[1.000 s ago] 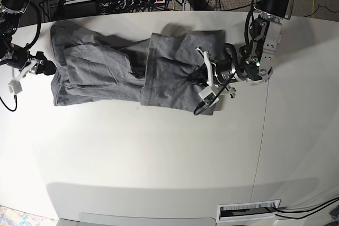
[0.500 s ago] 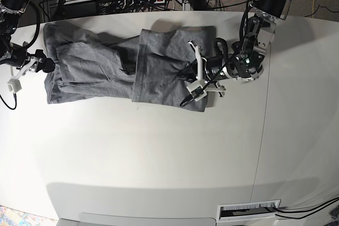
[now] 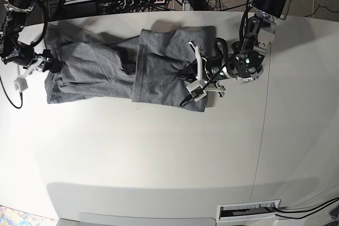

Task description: Fold the T-shirt properly

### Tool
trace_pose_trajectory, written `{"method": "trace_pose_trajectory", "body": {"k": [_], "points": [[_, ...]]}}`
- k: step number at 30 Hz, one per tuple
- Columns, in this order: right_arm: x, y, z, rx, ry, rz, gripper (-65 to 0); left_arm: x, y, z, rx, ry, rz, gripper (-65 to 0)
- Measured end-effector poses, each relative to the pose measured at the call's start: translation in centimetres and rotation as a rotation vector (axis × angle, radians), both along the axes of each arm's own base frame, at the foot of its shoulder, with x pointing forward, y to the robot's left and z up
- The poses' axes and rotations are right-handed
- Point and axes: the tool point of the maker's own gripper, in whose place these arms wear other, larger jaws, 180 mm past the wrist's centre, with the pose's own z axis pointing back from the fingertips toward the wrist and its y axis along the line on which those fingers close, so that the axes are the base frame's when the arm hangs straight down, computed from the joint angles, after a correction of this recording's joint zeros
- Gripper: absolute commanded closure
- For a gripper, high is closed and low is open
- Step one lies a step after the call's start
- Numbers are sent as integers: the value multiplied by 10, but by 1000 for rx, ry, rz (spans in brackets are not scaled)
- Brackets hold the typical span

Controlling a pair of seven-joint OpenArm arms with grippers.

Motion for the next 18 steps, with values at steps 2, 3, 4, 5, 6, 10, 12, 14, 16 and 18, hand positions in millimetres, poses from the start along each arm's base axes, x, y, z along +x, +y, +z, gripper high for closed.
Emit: {"method": "trace_pose_trajectory", "body": {"k": [2,3,4,5,6,10,12,14,16,18], "points": [[2,3,-1,8,-9,-3,-325,0,0,0,0,0,0,0],[3,5,-1,13,-17,-6,-325,0,0,0,0,0,0,0],[4,6,-1,17,-19,-7,-325,0,0,0,0,-1,0,0],[4,6,-2,19,-20,-9,-325,0,0,0,0,0,0,0],[4,8,-2,24,-22,-10,-325,0,0,0,0,-1,0,0],[5,24,-6,68,-21,10,-324,0,0,0,-3,1,0,0],[6,37,-8,104,-25,30,-324,0,0,0,-4,1,0,0],[9,49,-10,124,-28,54,-322,0,0,0,-4,1,0,0],[10,53,-11,124,-22,72,-272,0,0,0,-4,1,0,0],[9,54,-12,122,-18,74,-177,0,0,0,-4,1,0,0]]}}
